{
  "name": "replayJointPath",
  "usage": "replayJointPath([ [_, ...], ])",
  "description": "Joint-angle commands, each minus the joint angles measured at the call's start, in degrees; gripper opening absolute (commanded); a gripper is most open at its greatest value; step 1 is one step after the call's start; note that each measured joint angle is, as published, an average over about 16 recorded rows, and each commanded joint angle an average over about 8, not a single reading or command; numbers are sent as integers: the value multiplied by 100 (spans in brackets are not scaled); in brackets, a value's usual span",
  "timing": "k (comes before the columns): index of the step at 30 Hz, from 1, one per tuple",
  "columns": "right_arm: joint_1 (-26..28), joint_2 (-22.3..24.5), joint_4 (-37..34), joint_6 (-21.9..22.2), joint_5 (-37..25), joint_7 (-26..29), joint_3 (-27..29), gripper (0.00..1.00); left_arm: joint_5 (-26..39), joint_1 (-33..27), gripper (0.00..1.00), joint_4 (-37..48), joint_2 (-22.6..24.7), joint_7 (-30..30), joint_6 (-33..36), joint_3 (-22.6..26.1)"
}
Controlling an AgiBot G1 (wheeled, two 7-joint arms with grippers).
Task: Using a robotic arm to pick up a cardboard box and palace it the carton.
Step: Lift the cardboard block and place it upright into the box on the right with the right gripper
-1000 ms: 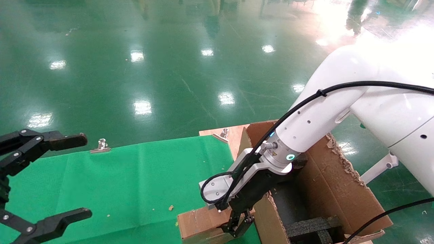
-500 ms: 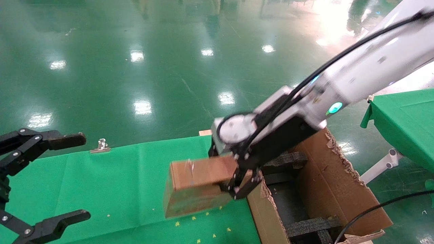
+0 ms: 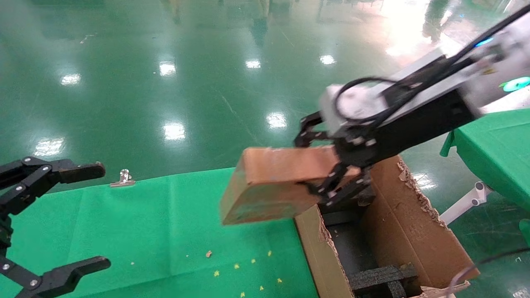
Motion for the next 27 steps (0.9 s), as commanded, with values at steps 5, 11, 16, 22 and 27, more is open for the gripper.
replayJointPath([
  [5,761,507,-67,-3,128,-221,-567,0,-2,0,100,0,-1,1,-1,2],
  [11,1320,1007,-58,0,57,-411,-1141,0,-3,-1,100,0,-2,2,-2,4],
  [16,1548,1362,-40,-2,32,-573,-1685,0,-4,-1,100,0,-3,3,-3,6],
  [22,1763,1786,-174,-3,15,-763,-2337,0,-6,-2,100,0,-4,4,-4,8],
  [27,2066,2129,-421,-6,-86,-942,-2872,0,-7,-2,100,0,-4,5,-5,11],
])
